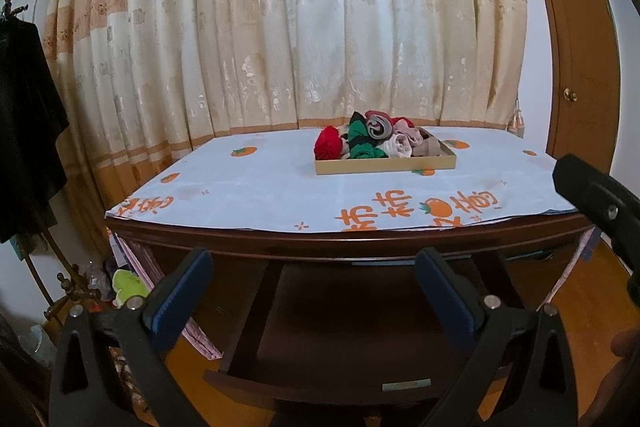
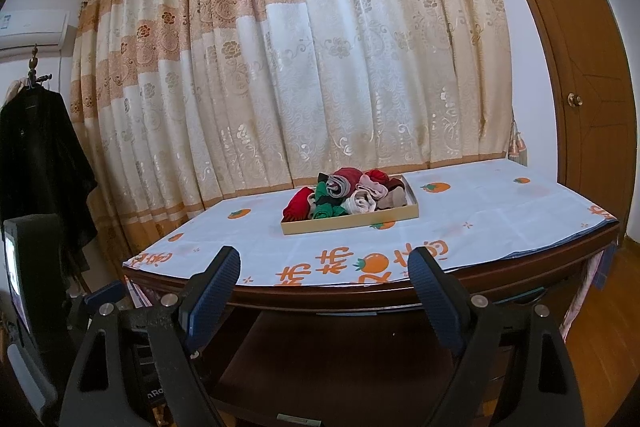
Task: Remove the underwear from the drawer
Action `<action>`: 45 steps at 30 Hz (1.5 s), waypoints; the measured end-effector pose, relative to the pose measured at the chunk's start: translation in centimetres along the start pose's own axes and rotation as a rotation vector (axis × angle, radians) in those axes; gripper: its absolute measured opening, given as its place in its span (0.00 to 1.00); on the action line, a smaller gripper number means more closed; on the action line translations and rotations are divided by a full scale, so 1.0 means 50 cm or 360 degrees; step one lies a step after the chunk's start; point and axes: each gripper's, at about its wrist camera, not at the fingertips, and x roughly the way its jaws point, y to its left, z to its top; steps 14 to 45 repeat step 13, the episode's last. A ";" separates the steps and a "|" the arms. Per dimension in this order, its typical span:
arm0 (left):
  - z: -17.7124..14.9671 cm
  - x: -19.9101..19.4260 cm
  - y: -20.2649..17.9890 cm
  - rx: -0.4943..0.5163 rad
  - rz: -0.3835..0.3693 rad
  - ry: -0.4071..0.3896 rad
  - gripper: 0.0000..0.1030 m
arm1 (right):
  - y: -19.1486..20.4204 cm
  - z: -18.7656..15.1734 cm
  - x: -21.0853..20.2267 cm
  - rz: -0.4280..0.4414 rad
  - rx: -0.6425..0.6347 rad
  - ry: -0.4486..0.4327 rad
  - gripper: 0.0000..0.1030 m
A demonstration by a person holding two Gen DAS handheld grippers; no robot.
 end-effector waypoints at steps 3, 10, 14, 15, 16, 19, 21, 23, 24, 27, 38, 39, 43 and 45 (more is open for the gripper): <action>-0.001 -0.002 -0.002 -0.0001 -0.0021 -0.0009 1.00 | -0.002 0.002 0.000 -0.0001 0.0001 0.0004 0.85; 0.002 -0.001 -0.001 -0.0010 -0.0019 -0.0003 1.00 | -0.005 0.004 0.001 -0.0004 0.0001 0.0002 0.85; 0.003 0.001 0.001 -0.0015 -0.0002 0.0003 1.00 | -0.005 0.003 0.001 -0.0001 0.0004 0.0004 0.85; 0.003 0.001 0.001 -0.0015 -0.0002 0.0003 1.00 | -0.005 0.003 0.001 -0.0001 0.0004 0.0004 0.85; 0.003 0.001 0.001 -0.0015 -0.0002 0.0003 1.00 | -0.005 0.003 0.001 -0.0001 0.0004 0.0004 0.85; 0.003 0.001 0.001 -0.0015 -0.0002 0.0003 1.00 | -0.005 0.003 0.001 -0.0001 0.0004 0.0004 0.85; 0.003 0.001 0.001 -0.0015 -0.0002 0.0003 1.00 | -0.005 0.003 0.001 -0.0001 0.0004 0.0004 0.85; 0.003 0.001 0.001 -0.0015 -0.0002 0.0003 1.00 | -0.005 0.003 0.001 -0.0001 0.0004 0.0004 0.85; 0.003 0.001 0.001 -0.0015 -0.0002 0.0003 1.00 | -0.005 0.003 0.001 -0.0001 0.0004 0.0004 0.85; 0.003 0.001 0.001 -0.0015 -0.0002 0.0003 1.00 | -0.005 0.003 0.001 -0.0001 0.0004 0.0004 0.85; 0.003 0.001 0.001 -0.0015 -0.0002 0.0003 1.00 | -0.005 0.003 0.001 -0.0001 0.0004 0.0004 0.85; 0.003 0.001 0.001 -0.0015 -0.0002 0.0003 1.00 | -0.005 0.003 0.001 -0.0001 0.0004 0.0004 0.85; 0.003 0.001 0.001 -0.0015 -0.0002 0.0003 1.00 | -0.005 0.003 0.001 -0.0001 0.0004 0.0004 0.85; 0.003 0.001 0.001 -0.0015 -0.0002 0.0003 1.00 | -0.005 0.003 0.001 -0.0001 0.0004 0.0004 0.85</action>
